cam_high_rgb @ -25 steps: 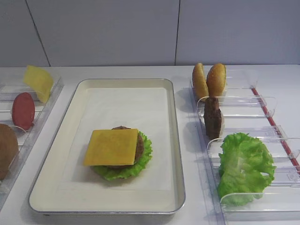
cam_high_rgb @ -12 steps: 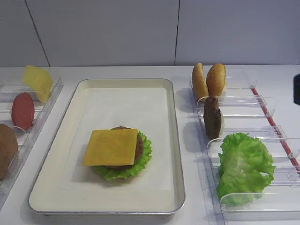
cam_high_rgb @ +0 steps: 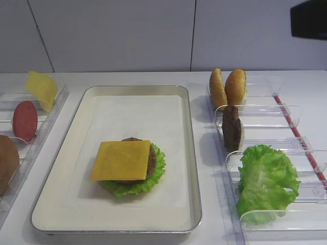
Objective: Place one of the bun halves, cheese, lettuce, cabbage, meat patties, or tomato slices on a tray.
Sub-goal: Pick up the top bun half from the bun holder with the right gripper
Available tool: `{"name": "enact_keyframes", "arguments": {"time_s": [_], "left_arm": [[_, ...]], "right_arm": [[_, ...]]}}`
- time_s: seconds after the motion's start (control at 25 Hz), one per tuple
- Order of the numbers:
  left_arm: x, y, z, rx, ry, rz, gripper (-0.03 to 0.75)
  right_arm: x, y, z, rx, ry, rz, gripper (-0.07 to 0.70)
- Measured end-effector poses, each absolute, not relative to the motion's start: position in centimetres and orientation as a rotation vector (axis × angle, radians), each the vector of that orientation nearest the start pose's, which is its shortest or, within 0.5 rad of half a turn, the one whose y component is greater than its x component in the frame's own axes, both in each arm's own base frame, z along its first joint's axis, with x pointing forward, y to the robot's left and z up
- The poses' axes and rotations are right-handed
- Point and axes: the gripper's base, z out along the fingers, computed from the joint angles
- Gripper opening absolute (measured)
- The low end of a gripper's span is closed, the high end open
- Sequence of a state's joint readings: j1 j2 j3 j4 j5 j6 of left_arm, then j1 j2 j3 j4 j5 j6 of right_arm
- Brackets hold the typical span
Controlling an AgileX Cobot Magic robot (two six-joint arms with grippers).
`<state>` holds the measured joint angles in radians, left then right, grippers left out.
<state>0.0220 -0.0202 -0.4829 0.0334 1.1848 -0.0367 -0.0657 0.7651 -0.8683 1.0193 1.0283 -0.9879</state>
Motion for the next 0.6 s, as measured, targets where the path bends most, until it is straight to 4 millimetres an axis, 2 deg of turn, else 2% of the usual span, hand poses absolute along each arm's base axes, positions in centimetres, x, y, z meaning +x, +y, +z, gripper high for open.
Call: {"name": "enact_keyframes", "arguments": {"time_s": [0.12,0.24,0.48,0.6], "left_arm": [[-1.2,0.3,26.3,-0.068,2.164,0.032,0.472],[-1.2,0.3,26.3,-0.068,2.164,0.032,0.472],[-1.2,0.3,26.3,-0.068,2.164,0.032,0.472],[-1.2,0.3,26.3,-0.068,2.164,0.032,0.472]], "right_arm": [[14.0,6.1,38.8,-0.707,1.864,0.654,0.603],[15.4,7.3,38.5,-0.777,1.876,0.702,0.602],[18.5,10.9,35.9,-0.890,1.947,0.644,0.598],[20.3,12.2,34.7,-0.822,1.980,0.594,0.598]]}}
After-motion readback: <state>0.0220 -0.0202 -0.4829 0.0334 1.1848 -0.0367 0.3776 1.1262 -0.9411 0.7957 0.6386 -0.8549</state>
